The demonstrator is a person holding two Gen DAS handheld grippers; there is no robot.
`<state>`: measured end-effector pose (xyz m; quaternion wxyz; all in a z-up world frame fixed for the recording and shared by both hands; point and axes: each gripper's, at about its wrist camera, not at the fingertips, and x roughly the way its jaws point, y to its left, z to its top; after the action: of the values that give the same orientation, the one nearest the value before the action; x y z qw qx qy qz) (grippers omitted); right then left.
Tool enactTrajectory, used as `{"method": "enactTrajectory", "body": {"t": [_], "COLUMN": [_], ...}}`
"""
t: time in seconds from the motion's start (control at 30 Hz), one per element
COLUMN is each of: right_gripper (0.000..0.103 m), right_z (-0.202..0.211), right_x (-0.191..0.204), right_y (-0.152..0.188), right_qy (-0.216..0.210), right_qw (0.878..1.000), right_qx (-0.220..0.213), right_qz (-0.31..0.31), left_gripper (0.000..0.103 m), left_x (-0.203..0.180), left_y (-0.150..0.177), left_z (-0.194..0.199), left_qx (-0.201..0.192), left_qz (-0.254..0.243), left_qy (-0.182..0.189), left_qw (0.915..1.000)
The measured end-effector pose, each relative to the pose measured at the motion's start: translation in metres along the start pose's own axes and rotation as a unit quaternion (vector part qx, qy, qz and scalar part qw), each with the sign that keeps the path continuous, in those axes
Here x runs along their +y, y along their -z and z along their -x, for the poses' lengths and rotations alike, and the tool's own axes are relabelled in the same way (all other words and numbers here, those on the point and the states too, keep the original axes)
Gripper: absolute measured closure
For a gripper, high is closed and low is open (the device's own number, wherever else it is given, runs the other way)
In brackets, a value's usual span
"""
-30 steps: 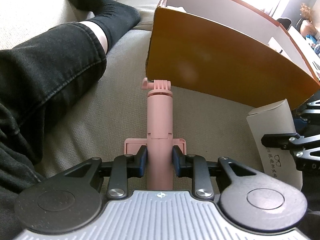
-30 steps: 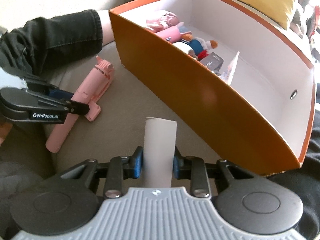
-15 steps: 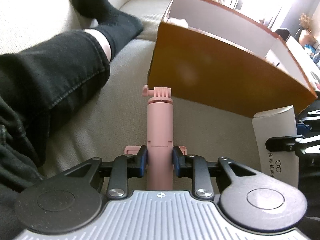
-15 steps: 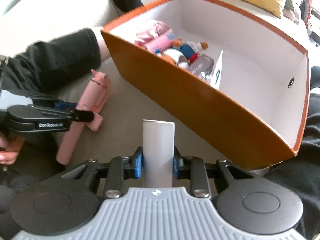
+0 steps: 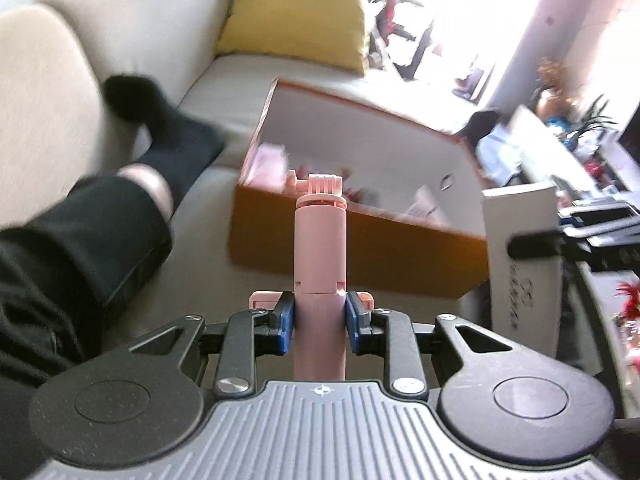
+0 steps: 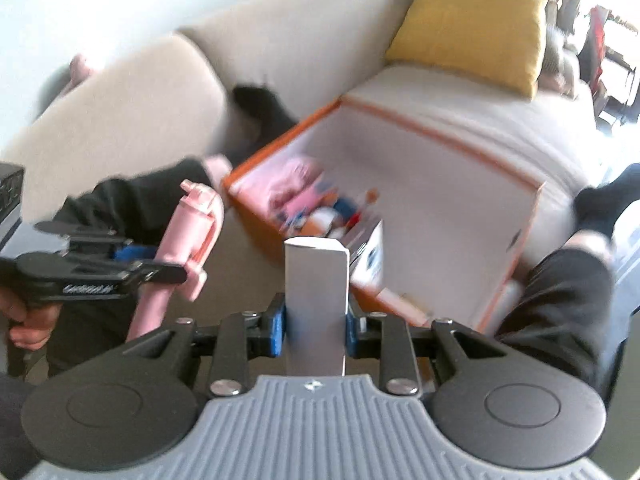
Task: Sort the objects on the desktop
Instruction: 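Carry the selfie stick and white box up over the orange box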
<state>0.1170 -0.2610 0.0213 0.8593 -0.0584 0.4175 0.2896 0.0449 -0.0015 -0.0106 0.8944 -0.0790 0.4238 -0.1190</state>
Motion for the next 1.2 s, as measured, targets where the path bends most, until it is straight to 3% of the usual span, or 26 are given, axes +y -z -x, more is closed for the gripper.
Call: {"method": "enactTrajectory", "body": {"t": [0.2, 0.37, 0.73, 1.03, 1.2], "right_gripper": [0.073, 0.073, 0.073, 0.073, 0.073], "right_z": [0.023, 0.012, -0.08, -0.145, -0.165], "right_x": [-0.019, -0.037, -0.092, -0.115, -0.129], "right_y": [-0.036, -0.062, -0.095, -0.09, -0.095], "right_qy": [0.051, 0.091, 0.123, 0.108, 0.108], "right_qw": [0.998, 0.994, 0.99, 0.984, 0.979], "right_qx": [-0.048, -0.054, 0.018, 0.092, 0.102], "right_qz": [0.001, -0.006, -0.07, -0.107, -0.141], "left_gripper": [0.073, 0.073, 0.073, 0.073, 0.073], "left_x": [-0.017, -0.029, -0.035, -0.03, -0.03], "left_y": [-0.041, -0.076, -0.132, -0.153, -0.157], "left_z": [0.01, 0.006, -0.04, -0.077, -0.099], "left_qx": [-0.028, -0.046, -0.051, -0.035, -0.016], "left_qz": [-0.03, -0.048, -0.053, -0.049, -0.051], "left_qy": [0.028, 0.034, 0.045, 0.066, 0.079], "left_qw": [0.9988, 0.9972, 0.9963, 0.996, 0.9955]}}
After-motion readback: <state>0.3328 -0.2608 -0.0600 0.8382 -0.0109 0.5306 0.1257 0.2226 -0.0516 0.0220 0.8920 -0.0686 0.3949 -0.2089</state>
